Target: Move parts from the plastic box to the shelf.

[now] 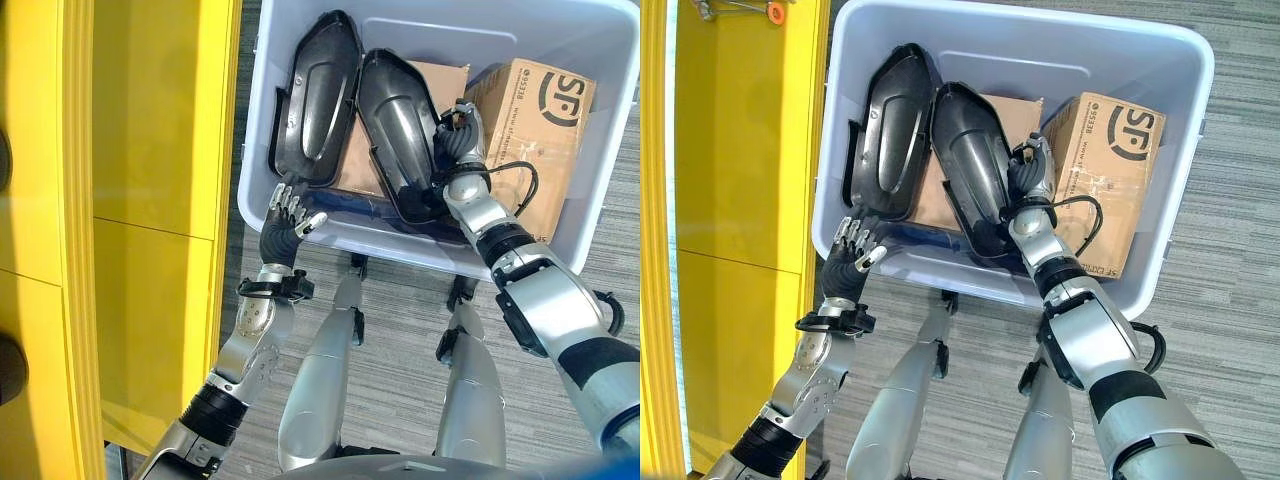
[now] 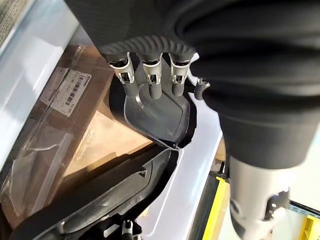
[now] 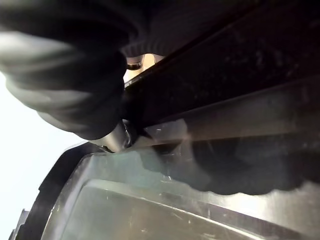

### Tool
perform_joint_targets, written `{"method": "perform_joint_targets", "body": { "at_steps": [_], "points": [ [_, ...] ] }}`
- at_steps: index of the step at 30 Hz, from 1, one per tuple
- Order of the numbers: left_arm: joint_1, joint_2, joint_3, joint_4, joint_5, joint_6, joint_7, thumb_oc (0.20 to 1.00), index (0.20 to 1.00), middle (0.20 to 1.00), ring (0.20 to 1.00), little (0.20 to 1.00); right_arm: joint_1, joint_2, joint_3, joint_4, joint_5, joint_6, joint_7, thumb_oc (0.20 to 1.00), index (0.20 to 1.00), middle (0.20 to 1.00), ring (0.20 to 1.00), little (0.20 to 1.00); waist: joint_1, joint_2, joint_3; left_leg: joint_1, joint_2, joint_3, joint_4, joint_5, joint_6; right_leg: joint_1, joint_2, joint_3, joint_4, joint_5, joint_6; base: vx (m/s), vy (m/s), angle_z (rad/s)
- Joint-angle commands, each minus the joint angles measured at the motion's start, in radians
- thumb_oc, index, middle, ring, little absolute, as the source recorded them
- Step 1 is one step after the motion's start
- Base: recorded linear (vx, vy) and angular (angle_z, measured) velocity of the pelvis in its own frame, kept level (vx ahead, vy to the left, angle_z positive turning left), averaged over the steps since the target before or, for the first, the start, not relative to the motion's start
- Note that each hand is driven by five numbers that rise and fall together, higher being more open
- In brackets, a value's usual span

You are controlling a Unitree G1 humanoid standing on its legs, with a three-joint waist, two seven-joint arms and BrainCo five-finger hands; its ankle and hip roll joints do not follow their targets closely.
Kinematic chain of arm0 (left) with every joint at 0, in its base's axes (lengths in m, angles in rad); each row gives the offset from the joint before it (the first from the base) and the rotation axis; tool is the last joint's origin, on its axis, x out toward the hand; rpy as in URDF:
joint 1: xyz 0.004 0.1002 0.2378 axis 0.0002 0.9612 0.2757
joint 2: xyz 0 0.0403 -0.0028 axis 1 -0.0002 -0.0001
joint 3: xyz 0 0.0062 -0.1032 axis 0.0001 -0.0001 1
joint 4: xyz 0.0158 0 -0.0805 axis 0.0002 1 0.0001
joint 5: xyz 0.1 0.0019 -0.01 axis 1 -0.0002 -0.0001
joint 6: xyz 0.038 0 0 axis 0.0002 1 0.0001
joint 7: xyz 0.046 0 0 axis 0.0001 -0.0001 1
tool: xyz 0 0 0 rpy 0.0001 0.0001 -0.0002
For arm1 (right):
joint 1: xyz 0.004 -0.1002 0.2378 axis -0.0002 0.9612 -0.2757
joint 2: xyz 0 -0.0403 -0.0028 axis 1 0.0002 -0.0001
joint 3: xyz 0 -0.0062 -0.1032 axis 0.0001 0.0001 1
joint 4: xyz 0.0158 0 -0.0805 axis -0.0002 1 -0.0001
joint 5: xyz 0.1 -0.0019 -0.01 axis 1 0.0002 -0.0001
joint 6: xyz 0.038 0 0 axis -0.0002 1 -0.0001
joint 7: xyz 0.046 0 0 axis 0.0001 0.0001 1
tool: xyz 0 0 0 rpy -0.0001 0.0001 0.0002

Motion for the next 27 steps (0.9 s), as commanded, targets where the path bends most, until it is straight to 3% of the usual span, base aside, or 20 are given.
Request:
{"method": "perform_joint_targets", "body": {
  "at_steps": [1, 6, 12, 22, 27],
  "points": [
    [-0.007, 0.043, 0.044, -0.068, -0.011, -0.045, -0.006, 1.000, 1.000, 1.000, 1.000, 1.000, 0.187, 0.030, 0.049, -0.035, 0.032, 0.056, 0.103, 0.200, 0.200, 0.200, 0.200, 0.200, 0.005, -0.053, 0.064, 0.091, 0.109, 0.055, 0.047, -0.125, -0.071, 0.164, -0.069, 0.006, -0.066, 0.005, 0.044, -0.02, -0.014, 0.04],
    [0.053, 0.076, 0.111, -0.060, -0.009, -0.029, -0.009, 1.000, 1.000, 1.000, 1.000, 1.000, 0.360, -0.018, -0.028, -0.504, 0.048, 0.016, 0.076, 0.200, 0.200, 0.200, 0.200, 0.200, -0.032, -0.104, 0.064, 0.254, 0.141, 0.064, 0.019, -0.120, -0.080, 0.294, -0.058, 0.015, -0.076, 0.002, 0.043, -0.02, -0.045, -0.10],
    [0.106, 0.095, 0.141, -0.054, -0.019, -0.012, -0.034, 1.000, 1.000, 1.000, 1.000, 1.000, 0.445, -0.027, -0.085, -0.761, 0.079, -0.030, 0.086, 0.200, 0.200, 0.200, 0.200, 0.200, -0.044, -0.122, -0.011, 0.323, 0.158, 0.070, 0.008, -0.121, -0.087, 0.343, -0.053, 0.020, -0.084, -0.006, 0.043, 0.02, -0.032, -0.13],
    [0.186, 0.113, 0.175, -0.058, -0.025, 0.016, -0.071, 1.000, 1.000, 1.000, 1.000, 1.000, 0.540, 0.002, -0.108, -0.968, 0.176, -0.084, 0.122, 0.200, 0.200, 0.200, 0.200, 0.200, -0.060, -0.134, -0.094, 0.393, 0.169, 0.085, -0.012, -0.125, -0.092, 0.390, -0.047, 0.029, -0.096, -0.011, 0.043, 0.01, -0.013, -0.05],
    [0.225, 0.110, 0.199, -0.043, -0.026, 0.032, -0.096, 1.000, 1.000, 1.000, 1.000, 1.000, 0.595, 0.031, -0.101, -1.040, 0.317, -0.121, 0.180, 0.200, 0.200, 0.200, 0.200, 0.200, -0.065, -0.146, -0.138, 0.433, 0.179, 0.097, -0.008, -0.135, -0.095, 0.423, -0.042, 0.037, -0.097, -0.017, 0.043, 0.01, -0.013, -0.01]
  ]
}}
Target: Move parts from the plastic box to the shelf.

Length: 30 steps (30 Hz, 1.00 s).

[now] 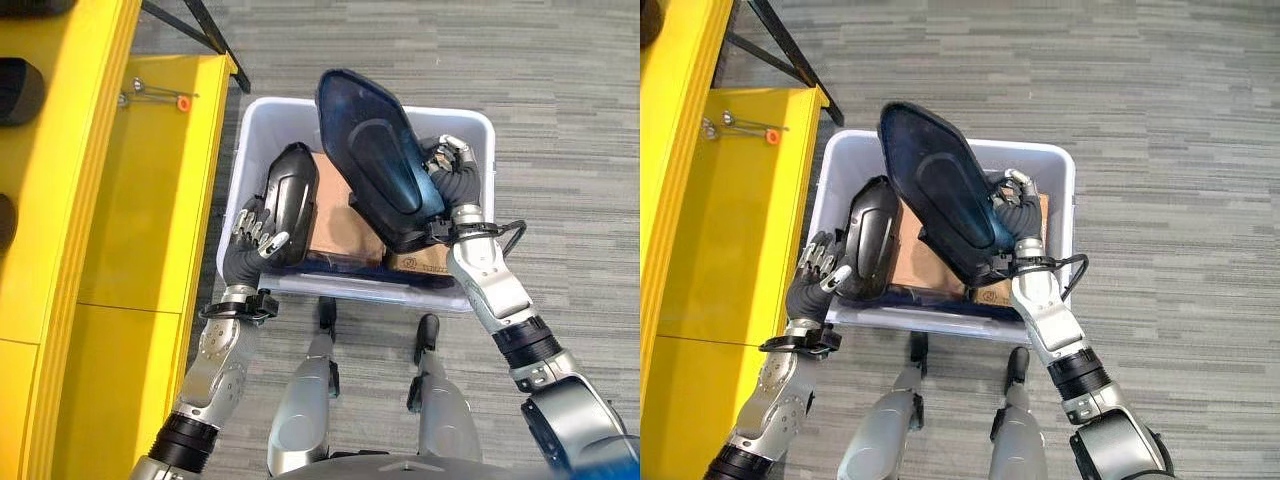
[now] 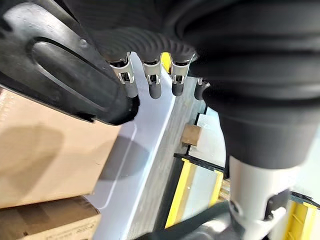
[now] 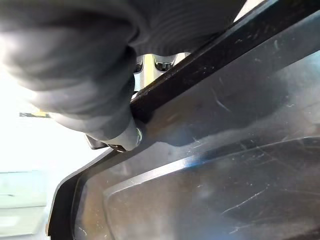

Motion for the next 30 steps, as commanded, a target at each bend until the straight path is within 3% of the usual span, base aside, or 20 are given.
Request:
{"method": "perform_joint_targets", "body": {
  "at_steps": [1, 6, 13, 17, 21, 23, 24, 25, 27, 29, 30],
  "points": [
    [0.051, 0.062, 0.034, -0.043, -0.004, -0.020, -0.031, 1.000, 1.000, 1.000, 1.000, 1.000, 0.029, 0.050, -0.008, -0.074, 0.118, -0.114, 0.055, 0.200, 0.200, 0.200, 0.200, 0.200, 0.006, -0.060, -0.104, 0.045, 0.127, 0.037, 0.081, -0.112, -0.069, 0.025, -0.108, 0.014, 0.087, -0.058, 0.060, 0.03, -0.027, -0.09],
    [0.105, 0.057, 0.063, -0.028, -0.012, 0.006, -0.061, 1.000, 1.000, 1.000, 1.000, 1.000, 0.095, 0.055, 0.020, -0.116, 0.303, -0.123, 0.133, 0.200, 0.200, 0.200, 0.200, 0.200, 0.002, -0.060, -0.163, 0.110, 0.144, 0.043, 0.078, -0.117, -0.078, 0.082, -0.094, 0.008, 0.103, -0.089, 0.056, 0.06, -0.047, -0.09],
    [0.155, 0.042, 0.086, -0.004, -0.007, 0.038, -0.085, 1.000, 1.000, 1.000, 1.000, 1.000, 0.145, 0.048, 0.035, -0.135, 0.408, -0.104, 0.190, 0.200, 0.200, 0.200, 0.200, 0.200, 0.004, -0.045, -0.220, 0.191, 0.192, 0.035, 0.072, -0.103, -0.091, 0.147, -0.049, -0.004, 0.177, -0.177, 0.032, 0.04, -0.106, 0.00],
    [0.188, 0.028, 0.098, -0.003, -0.012, 0.056, -0.091, 1.000, 1.000, 1.000, 1.000, 1.000, 0.148, 0.042, 0.046, -0.136, 0.427, -0.093, 0.200, 0.200, 0.200, 0.200, 0.200, 0.200, 0.007, -0.028, -0.236, 0.218, 0.230, 0.022, 0.071, -0.073, -0.100, 0.154, -0.012, -0.012, 0.250, -0.236, 0.001, -0.02, -0.135, 0.07],
    [0.214, 0.002, 0.112, -0.004, -0.016, 0.068, -0.089, 1.000, 1.000, 1.000, 1.000, 1.000, 0.137, 0.031, 0.055, -0.130, 0.437, -0.090, 0.203, 0.200, 0.200, 0.200, 0.200, 0.200, 0.013, -0.001, -0.226, 0.213, 0.277, -0.012, 0.084, 0.018, -0.121, 0.137, 0.049, -0.027, 0.331, -0.296, -0.047, -0.10, -0.180, 0.12],
    [0.218, -0.009, 0.114, -0.002, -0.018, 0.066, -0.087, 1.000, 1.000, 1.000, 1.000, 1.000, 0.131, 0.025, 0.058, -0.126, 0.450, -0.096, 0.202, 0.200, 0.200, 0.200, 0.200, 0.200, 0.019, 0.013, -0.206, 0.192, 0.294, -0.031, 0.084, 0.094, -0.139, 0.124, 0.072, -0.048, 0.351, -0.309, -0.069, -0.22, -0.184, 0.23],
    [0.225, -0.021, 0.116, 0.006, -0.019, 0.070, -0.081, 1.000, 1.000, 1.000, 1.000, 1.000, 0.136, 0.013, 0.058, -0.134, 0.464, -0.097, 0.202, 0.200, 0.200, 0.200, 0.200, 0.200, 0.029, 0.023, -0.182, 0.171, 0.301, -0.045, 0.057, 0.188, -0.154, 0.121, 0.080, -0.080, 0.356, -0.321, -0.086, -0.25, -0.166, 0.29],
    [0.223, -0.024, 0.113, 0.008, -0.020, 0.070, -0.080, 1.000, 1.000, 1.000, 1.000, 1.000, 0.143, 0.002, 0.054, -0.141, 0.466, -0.096, 0.202, 0.200, 0.200, 0.200, 0.200, 0.200, 0.031, 0.025, -0.175, 0.148, 0.296, -0.040, 0.048, 0.224, -0.154, 0.116, 0.076, -0.096, 0.361, -0.325, -0.091, -0.26, -0.171, 0.49],
    [0.215, -0.023, 0.112, 0.020, -0.007, 0.075, -0.080, 1.000, 1.000, 1.000, 1.000, 1.000, 0.163, -0.027, 0.034, -0.158, 0.463, -0.094, 0.197, 0.200, 0.200, 0.200, 0.200, 0.200, 0.029, 0.019, -0.164, 0.115, 0.276, 0.014, 0.053, 0.215, -0.138, 0.119, 0.055, -0.138, 0.357, -0.320, -0.101, -0.19, -0.112, 1.16],
    [0.217, -0.029, 0.109, 0.022, 0.000, 0.080, -0.090, 1.000, 1.000, 1.000, 1.000, 1.000, 0.180, -0.043, 0.019, -0.165, 0.475, -0.091, 0.197, 0.200, 0.200, 0.200, 0.200, 0.200, 0.024, 0.009, -0.167, 0.143, 0.268, 0.036, 0.111, 0.144, -0.124, 0.112, 0.022, -0.171, 0.341, -0.287, -0.095, -0.16, -0.062, 1.20],
    [0.217, -0.030, 0.106, 0.022, -0.001, 0.083, -0.094, 1.000, 1.000, 1.000, 1.000, 1.000, 0.191, -0.045, 0.013, -0.167, 0.477, -0.091, 0.196, 0.200, 0.200, 0.200, 0.200, 0.200, 0.019, 0.002, -0.171, 0.168, 0.268, 0.046, 0.139, 0.103, -0.129, 0.117, 0.007, -0.178, 0.344, -0.300, -0.090, -0.09, -0.035, 0.62]
  ]
}}
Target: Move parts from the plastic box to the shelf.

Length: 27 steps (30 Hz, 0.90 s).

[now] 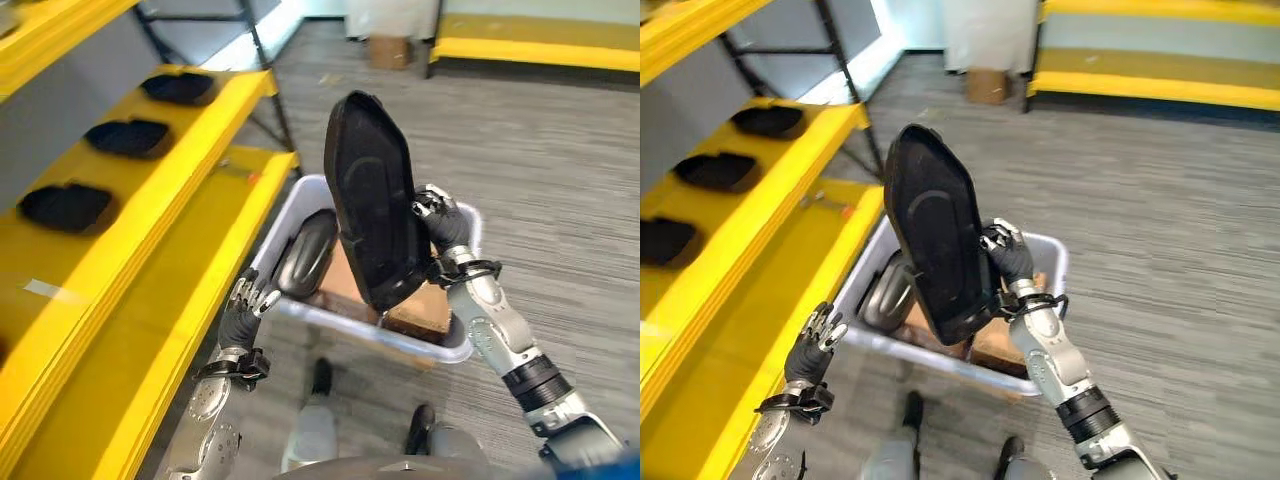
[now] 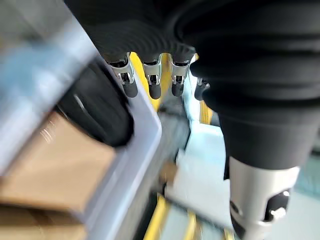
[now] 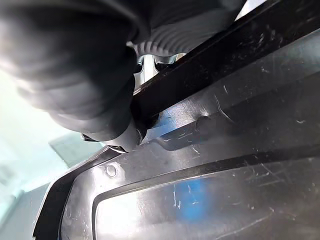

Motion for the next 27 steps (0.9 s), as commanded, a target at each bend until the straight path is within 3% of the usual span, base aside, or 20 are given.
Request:
{"method": "perform_joint_targets", "body": {
  "at_steps": [1, 2, 3, 4, 8, 11, 17, 20, 22, 23, 24, 25, 26, 27],
  "points": [
    [-0.036, 0.022, 0.020, -0.042, 0.007, -0.025, -0.031, 1.000, 1.000, 1.000, 1.000, 1.000, -0.015, 0.028, -0.069, -0.120, 0.046, -0.071, 0.021, 0.200, 0.200, 0.200, 0.200, 0.200, -0.067, -0.063, -0.028, 0.124, 0.117, 0.008, 0.073, 0.136, -0.068, 0.083, -0.068, 0.010, -0.067, 0.002, 0.102, -0.10, 0.075, 1.14],
    [-0.047, 0.021, 0.008, -0.038, 0.001, -0.025, -0.036, 1.000, 1.000, 1.000, 1.000, 1.000, 0.007, 0.033, -0.075, -0.122, 0.057, -0.073, 0.015, 0.200, 0.200, 0.200, 0.200, 0.200, -0.092, -0.056, -0.056, 0.219, 0.123, 0.036, 0.081, 0.023, -0.060, 0.067, -0.108, -0.037, -0.039, 0.012, 0.116, -0.13, 0.152, 1.21],
    [-0.051, 0.025, 0.006, -0.038, 0.000, -0.025, -0.037, 1.000, 1.000, 1.000, 1.000, 1.000, 0.013, 0.037, -0.082, -0.125, 0.063, -0.071, 0.007, 0.200, 0.200, 0.200, 0.200, 0.200, -0.099, -0.048, -0.064, 0.237, 0.118, 0.045, 0.047, 0.016, -0.056, 0.060, -0.120, -0.052, -0.032, 0.021, 0.123, -0.07, 0.306, 1.57],
    [-0.056, 0.018, -0.001, -0.034, -0.001, -0.025, -0.036, 1.000, 1.000, 1.000, 1.000, 1.000, 0.036, 0.039, -0.101, -0.136, 0.072, -0.069, 0.011, 0.200, 0.200, 0.200, 0.200, 0.200, -0.112, -0.037, -0.077, 0.234, 0.088, 0.073, -0.024, -0.028, -0.044, 0.057, -0.153, -0.067, -0.023, 0.045, 0.147, 0.02, 0.268, 1.13],
    [-0.035, 0.035, 0.014, -0.047, 0.017, -0.017, -0.048, 1.000, 1.000, 1.000, 1.000, 1.000, 0.076, 0.049, -0.113, -0.147, 0.085, -0.055, 0.028, 0.200, 0.200, 0.200, 0.200, 0.200, -0.094, -0.051, -0.083, 0.235, 0.039, 0.063, -0.022, -0.076, -0.027, 0.092, -0.213, -0.082, -0.057, 0.112, 0.189, 0.09, 0.286, 0.65],
    [0.002, 0.045, 0.058, -0.043, 0.031, -0.015, -0.045, 1.000, 1.000, 1.000, 1.000, 1.000, 0.111, 0.069, -0.125, -0.159, 0.095, -0.036, 0.050, 0.200, 0.200, 0.200, 0.200, 0.200, -0.051, -0.088, -0.082, 0.203, -0.012, 0.041, -0.002, -0.114, -0.011, 0.143, -0.264, -0.124, -0.123, 0.180, 0.235, 0.08, 0.224, 0.32],
    [0.010, 0.059, 0.078, -0.048, 0.044, -0.020, -0.035, 1.000, 1.000, 1.000, 1.000, 1.000, 0.110, 0.075, -0.130, -0.167, 0.096, -0.031, 0.054, 0.200, 0.200, 0.200, 0.200, 0.200, -0.006, -0.124, -0.060, 0.118, -0.081, -0.018, 0.092, -0.172, 0.014, 0.185, -0.314, -0.167, -0.180, 0.268, 0.274, 0.04, 0.145, 0.45],
    [0.019, 0.077, 0.102, -0.067, 0.046, -0.028, -0.018, 1.000, 1.000, 1.000, 1.000, 1.000, 0.087, 0.101, -0.108, -0.163, 0.109, -0.022, 0.057, 0.200, 0.200, 0.200, 0.200, 0.200, 0.040, -0.148, -0.037, 0.049, -0.175, -0.049, 0.195, -0.252, 0.075, 0.199, -0.377, -0.161, -0.205, 0.366, 0.304, 0.06, 0.355, 0.27],
    [0.005, 0.093, 0.100, -0.058, 0.055, -0.027, -0.014, 1.000, 1.000, 1.000, 1.000, 1.000, 0.092, 0.114, -0.112, -0.156, 0.123, -0.023, 0.061, 0.200, 0.200, 0.200, 0.200, 0.200, 0.040, -0.150, -0.039, 0.041, -0.220, -0.077, 0.201, -0.266, 0.113, 0.180, -0.399, -0.103, -0.148, 0.401, 0.298, 0.15, 0.470, 0.69],
    [-0.025, 0.109, 0.070, -0.030, 0.060, -0.029, -0.015, 1.000, 1.000, 1.000, 1.000, 1.000, 0.107, 0.114, -0.114, -0.155, 0.132, -0.026, 0.069, 0.200, 0.200, 0.200, 0.200, 0.200, -0.009, -0.131, -0.046, 0.071, -0.273, -0.122, 0.134, -0.220, 0.154, 0.084, -0.326, 0.105, -0.058, 0.412, 0.241, 0.20, 0.452, 1.13],
    [-0.039, 0.113, 0.059, -0.018, 0.062, -0.029, -0.017, 1.000, 1.000, 1.000, 1.000, 1.000, 0.117, 0.112, -0.122, -0.161, 0.139, -0.033, 0.075, 0.200, 0.200, 0.200, 0.200, 0.200, -0.037, -0.116, -0.047, 0.088, -0.279, -0.150, 0.101, -0.196, 0.159, 0.034, -0.239, 0.199, -0.026, 0.367, 0.212, 0.21, 0.469, 1.12],
    [-0.047, 0.115, 0.050, -0.016, 0.066, -0.024, -0.020, 1.000, 1.000, 1.000, 1.000, 1.000, 0.124, 0.105, -0.127, -0.163, 0.142, -0.031, 0.078, 0.200, 0.200, 0.200, 0.200, 0.200, -0.055, -0.106, -0.042, 0.108, -0.280, -0.169, 0.074, -0.182, 0.164, -0.024, -0.164, 0.238, 0.025, 0.320, 0.195, 0.22, 0.295, 1.43],
    [-0.054, 0.113, 0.044, -0.024, 0.090, -0.009, -0.031, 1.000, 1.000, 1.000, 1.000, 1.000, 0.140, 0.104, -0.129, -0.166, 0.149, -0.032, 0.085, 0.200, 0.200, 0.200, 0.200, 0.200, -0.074, -0.097, -0.033, 0.149, -0.281, -0.184, 0.036, -0.168, 0.166, -0.063, -0.100, 0.195, 0.048, 0.253, 0.171, 0.21, 0.213, 1.12],
    [-0.058, 0.114, 0.046, -0.023, 0.097, -0.007, -0.031, 1.000, 1.000, 1.000, 1.000, 1.000, 0.145, 0.102, -0.136, -0.165, 0.151, -0.030, 0.085, 0.200, 0.200, 0.200, 0.200, 0.200, -0.084, -0.097, -0.032, 0.161, -0.280, -0.191, 0.022, -0.163, 0.164, -0.076, -0.083, 0.180, 0.048, 0.243, 0.165, 0.18, 0.102, 0.87]
  ]
}}
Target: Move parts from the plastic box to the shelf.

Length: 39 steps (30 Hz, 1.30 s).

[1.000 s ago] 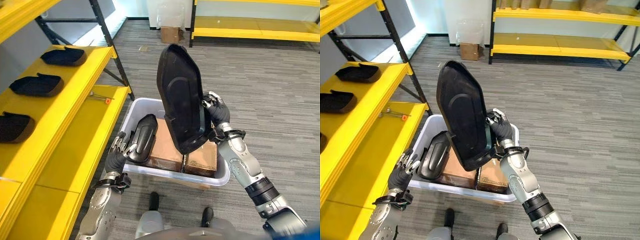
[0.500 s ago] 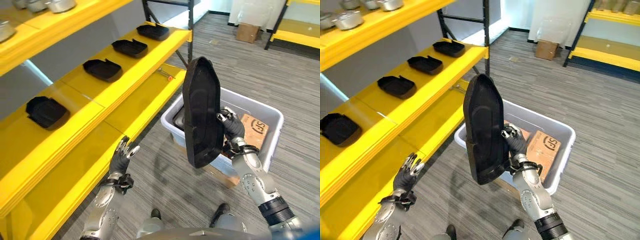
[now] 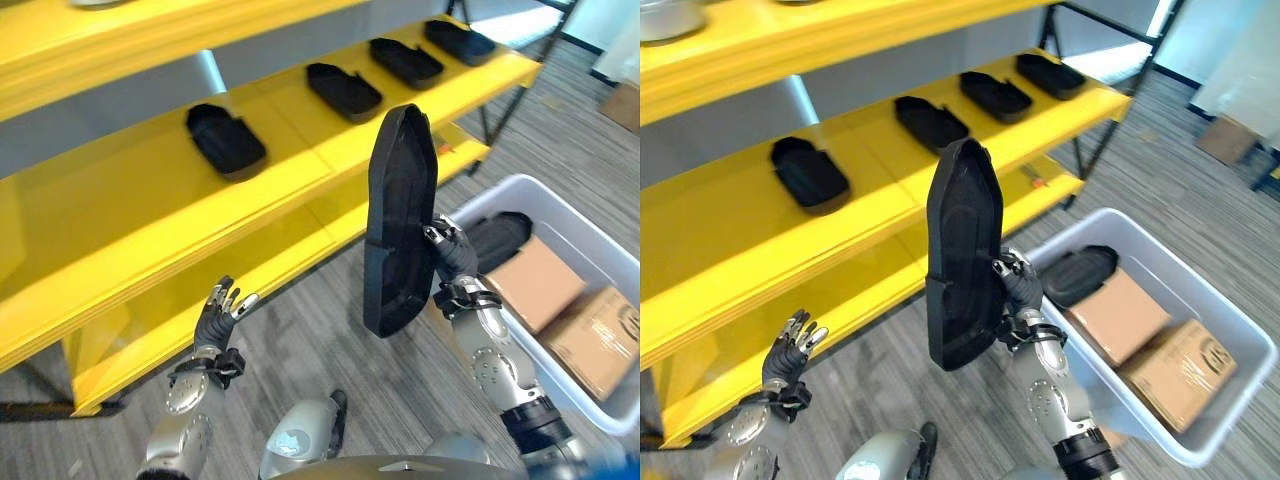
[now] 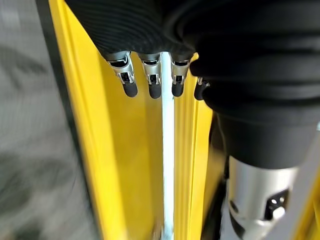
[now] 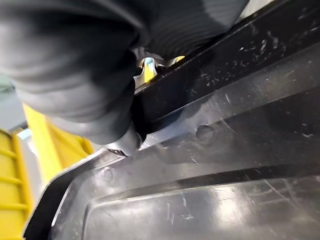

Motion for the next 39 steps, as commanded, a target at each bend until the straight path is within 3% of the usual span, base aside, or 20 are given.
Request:
{"method": "perform_joint_targets", "body": {
  "at_steps": [1, 5, 8, 10, 13, 15, 16, 17, 19, 20, 22, 24, 25, 27, 29, 34, 39],
  "points": [
    [0.028, 0.025, -0.018, -0.189, 0.062, -0.023, -0.028, 1.000, 1.000, 1.000, 1.000, 1.000, -0.050, -0.034, -0.053, -0.074, 0.035, -0.058, 0.047, 0.200, 0.200, 0.200, 0.200, 0.200, -0.046, 0.007, -0.026, 0.086, 0.082, 0.030, -0.203, 0.055, -0.076, 0.096, 0.094, -0.238, -0.215, 0.033, -0.009, 0.09, -0.010, 0.84],
    [0.012, 0.015, -0.017, -0.179, 0.053, -0.027, -0.021, 1.000, 1.000, 1.000, 1.000, 1.000, -0.064, -0.043, -0.052, -0.066, 0.037, -0.055, 0.050, 0.200, 0.200, 0.200, 0.200, 0.200, -0.064, -0.010, -0.018, 0.107, 0.086, 0.008, -0.209, 0.049, -0.090, 0.048, 0.157, -0.209, -0.328, 0.046, 0.000, 0.11, -0.060, 0.74],
    [0.018, 0.003, -0.016, -0.173, 0.052, -0.028, -0.021, 1.000, 1.000, 1.000, 1.000, 1.000, -0.072, -0.045, -0.045, -0.066, 0.046, -0.057, 0.055, 0.200, 0.200, 0.200, 0.200, 0.200, -0.074, -0.027, -0.015, 0.134, 0.080, -0.008, -0.189, 0.017, -0.100, 0.037, 0.186, -0.149, -0.399, 0.074, 0.010, 0.17, -0.121, 0.31],
    [0.047, -0.021, -0.013, -0.186, 0.048, -0.029, -0.029, 1.000, 1.000, 1.000, 1.000, 1.000, -0.043, -0.059, -0.045, -0.083, 0.048, -0.041, 0.070, 0.200, 0.200, 0.200, 0.200, 0.200, -0.072, -0.042, -0.036, 0.151, 0.073, 0.006, -0.164, -0.018, -0.102, 0.129, 0.202, -0.132, -0.443, 0.035, -0.006, 0.23, -0.181, 0.33],
    [0.066, -0.036, -0.008, -0.202, 0.035, -0.031, -0.035, 1.000, 1.000, 1.000, 1.000, 1.000, -0.044, -0.080, -0.049, -0.084, 0.054, -0.038, 0.077, 0.200, 0.200, 0.200, 0.200, 0.200, -0.070, -0.040, -0.045, 0.118, 0.069, 0.029, -0.021, -0.070, -0.123, 0.175, 0.195, -0.156, -0.450, -0.006, -0.025, 0.15, -0.153, -0.30],
    [0.062, -0.046, -0.023, -0.199, 0.017, -0.030, -0.040, 1.000, 1.000, 1.000, 1.000, 1.000, -0.024, -0.099, -0.067, -0.092, 0.055, -0.043, 0.080, 0.200, 0.200, 0.200, 0.200, 0.200, -0.072, -0.038, -0.027, 0.012, 0.058, 0.039, 0.185, -0.033, -0.170, 0.212, 0.196, -0.161, -0.452, -0.036, -0.059, 0.03, -0.101, -0.48],
    [0.061, -0.046, -0.024, -0.198, 0.017, -0.031, -0.040, 1.000, 1.000, 1.000, 1.000, 1.000, -0.024, -0.100, -0.068, -0.093, 0.055, -0.043, 0.080, 0.200, 0.200, 0.200, 0.200, 0.200, -0.075, -0.036, -0.028, 0.004, 0.059, 0.036, 0.195, -0.037, -0.171, 0.209, 0.198, -0.165, -0.451, -0.036, -0.059, -0.04, -0.086, -0.08],
    [0.052, -0.048, -0.032, -0.204, 0.020, -0.026, -0.042, 1.000, 1.000, 1.000, 1.000, 1.000, -0.026, -0.108, -0.075, -0.095, 0.064, -0.048, 0.077, 0.200, 0.200, 0.200, 0.200, 0.200, -0.069, -0.036, -0.006, -0.039, 0.072, 0.043, 0.288, -0.010, -0.187, 0.217, 0.193, -0.188, -0.433, -0.054, -0.074, -0.03, -0.079, 0.15],
    [0.054, -0.051, -0.032, -0.205, 0.026, -0.026, -0.039, 1.000, 1.000, 1.000, 1.000, 1.000, -0.022, -0.110, -0.079, -0.102, 0.059, -0.049, 0.075, 0.200, 0.200, 0.200, 0.200, 0.200, -0.067, -0.036, -0.003, -0.052, 0.083, 0.042, 0.289, -0.016, -0.182, 0.216, 0.191, -0.190, -0.422, -0.066, -0.074, 0.00, -0.056, 0.34],
    [0.053, -0.048, -0.020, -0.211, 0.016, -0.018, -0.029, 1.000, 1.000, 1.000, 1.000, 1.000, -0.016, -0.116, -0.098, -0.104, 0.058, -0.057, 0.063, 0.200, 0.200, 0.200, 0.200, 0.200, -0.080, -0.047, -0.010, -0.031, 0.234, 0.079, 0.224, -0.011, -0.172, 0.212, 0.168, -0.199, -0.385, -0.088, -0.072, 0.07, 0.025, 0.27],
    [0.052, -0.041, -0.023, -0.218, 0.011, -0.016, -0.026, 1.000, 1.000, 1.000, 1.000, 1.000, -0.027, -0.110, -0.102, -0.095, 0.056, -0.066, 0.040, 0.200, 0.200, 0.200, 0.200, 0.200, -0.090, -0.038, -0.030, 0.013, 0.369, 0.076, 0.043, 0.069, -0.185, 0.193, 0.148, -0.201, -0.339, -0.118, -0.061, 0.07, 0.118, 0.37],
    [0.040, -0.039, -0.030, -0.213, 0.012, -0.016, -0.014, 1.000, 1.000, 1.000, 1.000, 1.000, -0.032, -0.111, -0.108, -0.085, 0.065, -0.075, 0.019, 0.200, 0.200, 0.200, 0.200, 0.200, -0.099, -0.015, -0.037, 0.026, 0.484, 0.060, -0.134, 0.223, -0.220, 0.152, 0.123, -0.191, -0.263, -0.147, -0.043, 0.01, 0.221, 0.51],
    [0.031, -0.039, -0.032, -0.209, 0.011, -0.016, -0.011, 1.000, 1.000, 1.000, 1.000, 1.000, -0.029, -0.114, -0.118, -0.086, 0.072, -0.079, 0.014, 0.200, 0.200, 0.200, 0.200, 0.200, -0.105, -0.005, -0.041, 0.030, 0.501, 0.084, -0.157, 0.253, -0.232, 0.145, 0.106, -0.194, -0.245, -0.148, -0.034, 0.04, 0.251, 0.26],
    [0.034, -0.041, -0.032, -0.200, 0.012, -0.013, -0.029, 1.000, 1.000, 1.000, 1.000, 1.000, -0.007, -0.104, -0.128, -0.097, 0.072, -0.077, 0.023, 0.200, 0.200, 0.200, 0.200, 0.200, -0.105, 0.031, -0.075, 0.113, 0.504, 0.150, -0.267, 0.212, -0.272, 0.129, 0.089, -0.206, -0.214, -0.148, -0.012, 0.15, 0.290, 0.36],
    [0.037, -0.028, -0.038, -0.199, 0.021, -0.011, -0.048, 1.000, 1.000, 1.000, 1.000, 1.000, 0.012, -0.098, -0.136, -0.105, 0.066, -0.072, 0.030, 0.200, 0.200, 0.200, 0.200, 0.200, -0.097, 0.035, -0.084, 0.118, 0.465, 0.138, -0.244, 0.172, -0.273, 0.158, 0.054, -0.215, -0.233, -0.132, 0.004, 0.16, 0.278, 0.20],
    [0.039, 0.010, -0.032, -0.198, 0.025, -0.013, -0.054, 1.000, 1.000, 1.000, 1.000, 1.000, 0.035, -0.076, -0.123, -0.110, 0.057, -0.054, 0.045, 0.200, 0.200, 0.200, 0.200, 0.200, -0.081, 0.010, -0.089, 0.111, 0.403, 0.149, -0.184, 0.099, -0.265, 0.235, 0.000, -0.228, -0.317, -0.089, 0.041, 0.09, 0.176, 0.34],
    [0.051, 0.003, -0.031, -0.200, 0.022, -0.014, -0.044, 1.000, 1.000, 1.000, 1.000, 1.000, 0.024, -0.075, -0.106, -0.099, 0.050, -0.043, 0.049, 0.200, 0.200, 0.200, 0.200, 0.200, -0.067, -0.012, -0.103, 0.109, 0.389, 0.145, -0.176, 0.081, -0.261, 0.274, -0.012, -0.247, -0.352, -0.076, 0.055, 0.07, 0.058, 0.01]
  ]
}}
